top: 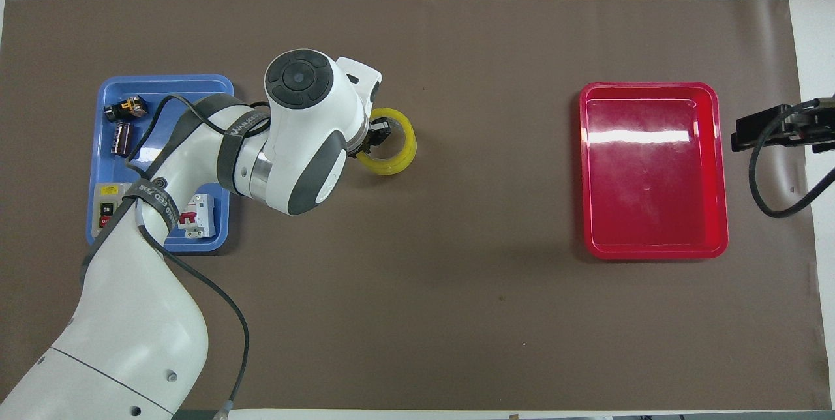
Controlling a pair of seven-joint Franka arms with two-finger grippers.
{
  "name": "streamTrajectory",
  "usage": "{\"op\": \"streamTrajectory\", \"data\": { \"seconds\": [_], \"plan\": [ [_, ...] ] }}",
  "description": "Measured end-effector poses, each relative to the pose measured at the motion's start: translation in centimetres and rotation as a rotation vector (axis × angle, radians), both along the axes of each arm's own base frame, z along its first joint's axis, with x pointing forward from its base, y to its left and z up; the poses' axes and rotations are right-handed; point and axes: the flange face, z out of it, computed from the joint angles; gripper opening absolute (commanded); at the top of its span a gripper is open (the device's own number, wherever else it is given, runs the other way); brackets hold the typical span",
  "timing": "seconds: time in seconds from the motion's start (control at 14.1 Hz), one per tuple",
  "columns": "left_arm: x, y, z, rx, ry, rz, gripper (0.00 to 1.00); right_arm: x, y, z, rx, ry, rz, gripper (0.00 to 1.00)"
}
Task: Place and move tape with both arms
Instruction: 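Lift the tape with the left gripper and carry it toward the table center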
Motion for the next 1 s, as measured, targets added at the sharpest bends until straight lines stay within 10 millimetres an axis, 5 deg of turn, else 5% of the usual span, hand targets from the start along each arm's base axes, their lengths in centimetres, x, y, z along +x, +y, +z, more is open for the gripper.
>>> {"op": "streamTrajectory", "data": {
  "seconds": [1.0],
  "plan": [
    [-2.3, -3.0, -2.8, 0.0, 0.0, -0.008, 0.04, 0.0, 0.0, 0.0, 0.0, 0.0, 0.0, 1.0]
  ]
}}
